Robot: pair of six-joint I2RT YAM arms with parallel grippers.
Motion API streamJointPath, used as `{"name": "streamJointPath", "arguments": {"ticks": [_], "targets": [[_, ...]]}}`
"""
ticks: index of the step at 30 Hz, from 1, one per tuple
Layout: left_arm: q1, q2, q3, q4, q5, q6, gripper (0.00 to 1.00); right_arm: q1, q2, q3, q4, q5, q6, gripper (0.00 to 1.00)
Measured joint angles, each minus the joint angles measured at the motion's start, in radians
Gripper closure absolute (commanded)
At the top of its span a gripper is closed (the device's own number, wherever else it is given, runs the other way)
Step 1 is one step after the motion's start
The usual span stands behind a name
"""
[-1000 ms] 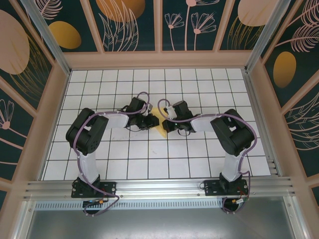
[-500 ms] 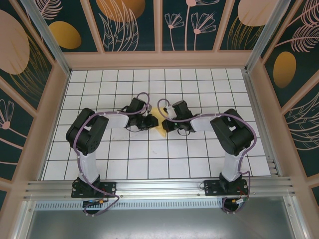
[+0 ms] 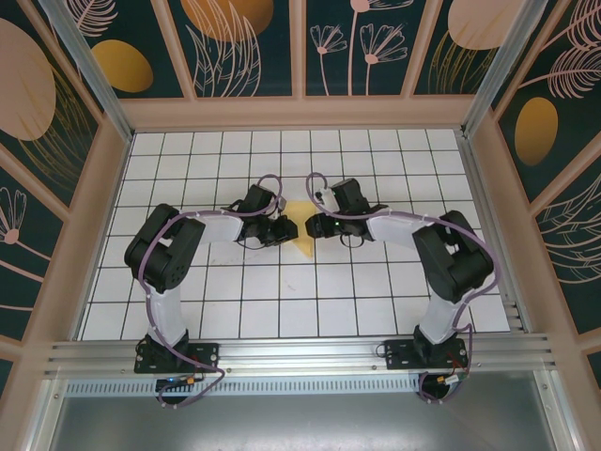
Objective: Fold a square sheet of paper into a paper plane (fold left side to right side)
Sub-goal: Third fold the triangle at the center of the table.
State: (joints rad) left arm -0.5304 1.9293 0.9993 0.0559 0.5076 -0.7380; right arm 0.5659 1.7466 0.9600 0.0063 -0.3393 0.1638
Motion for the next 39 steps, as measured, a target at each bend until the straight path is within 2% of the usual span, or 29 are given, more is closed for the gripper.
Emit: {"name": "streamJointPath", "arguments": {"ticks": [6,13,22,39], "targets": [[-0.001,0.0,0.0,0.0,-0.003,0.0,0.79,0.011,-0.13,-0.074,0.01,-0.119,0.054,0.6],[-0.001,0.0,0.0,0.0,-0.004,0.0,0.8,0.087,-0.077,-0.101,0.022,-0.246,0.14,0.63],[-0.003,0.0,0.0,0.0,-0.011,0.0,0.8,0.091,0.022,-0.072,0.019,-0.253,0.165,0.63],[-0.005,0.0,0.0,0.0,-0.016,0.0,0.81,0.091,0.063,-0.072,0.01,-0.237,0.169,0.66]]}}
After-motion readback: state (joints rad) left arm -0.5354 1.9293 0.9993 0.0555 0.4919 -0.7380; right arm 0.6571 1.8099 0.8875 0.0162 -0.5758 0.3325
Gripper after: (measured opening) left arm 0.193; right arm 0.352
